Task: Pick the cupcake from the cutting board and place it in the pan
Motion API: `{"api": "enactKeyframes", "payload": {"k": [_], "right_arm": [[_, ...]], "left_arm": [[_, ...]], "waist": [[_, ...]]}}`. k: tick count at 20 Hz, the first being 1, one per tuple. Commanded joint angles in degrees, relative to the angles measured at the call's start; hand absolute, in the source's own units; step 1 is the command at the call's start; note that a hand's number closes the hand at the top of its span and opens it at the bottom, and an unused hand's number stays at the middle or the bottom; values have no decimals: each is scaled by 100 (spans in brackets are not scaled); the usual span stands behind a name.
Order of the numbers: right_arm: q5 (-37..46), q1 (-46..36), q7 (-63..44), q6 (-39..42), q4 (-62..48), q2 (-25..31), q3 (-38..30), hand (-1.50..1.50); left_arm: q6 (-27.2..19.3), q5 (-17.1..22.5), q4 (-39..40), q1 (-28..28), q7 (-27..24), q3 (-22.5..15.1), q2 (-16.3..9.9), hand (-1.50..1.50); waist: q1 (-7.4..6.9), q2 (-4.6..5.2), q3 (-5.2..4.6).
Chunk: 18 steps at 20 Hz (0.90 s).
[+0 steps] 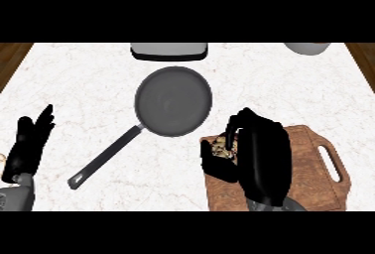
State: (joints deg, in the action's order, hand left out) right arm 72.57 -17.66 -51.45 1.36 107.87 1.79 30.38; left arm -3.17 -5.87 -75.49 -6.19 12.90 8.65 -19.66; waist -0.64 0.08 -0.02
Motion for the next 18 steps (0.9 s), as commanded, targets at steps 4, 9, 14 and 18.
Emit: {"api": "enactKeyframes", "payload": {"k": [4, 9, 14, 18], "right_arm": [[-1176, -1700, -123, -1237, -2134, -175, -602, 150], [-1886, -2430, 444, -2288, -3786, -178, -941, 150], [-2633, -3344, 533, -3154, -5644, -179, -712, 150], [-3320, -3841, 1224, -3494, -6717, -179, -948, 150]], "left_arm": [[-58, -133, 38, -32, -118, -97, 151, 0], [-1, -148, 606, -527, -176, 21, 69, 0], [-11, -147, 69, -382, 24, -133, 218, 0], [82, -166, -162, -310, 279, -172, 142, 0]], "waist": [[-108, 26, 2], [-67, 44, 1], [-299, 76, 4], [-350, 83, 7]]}}
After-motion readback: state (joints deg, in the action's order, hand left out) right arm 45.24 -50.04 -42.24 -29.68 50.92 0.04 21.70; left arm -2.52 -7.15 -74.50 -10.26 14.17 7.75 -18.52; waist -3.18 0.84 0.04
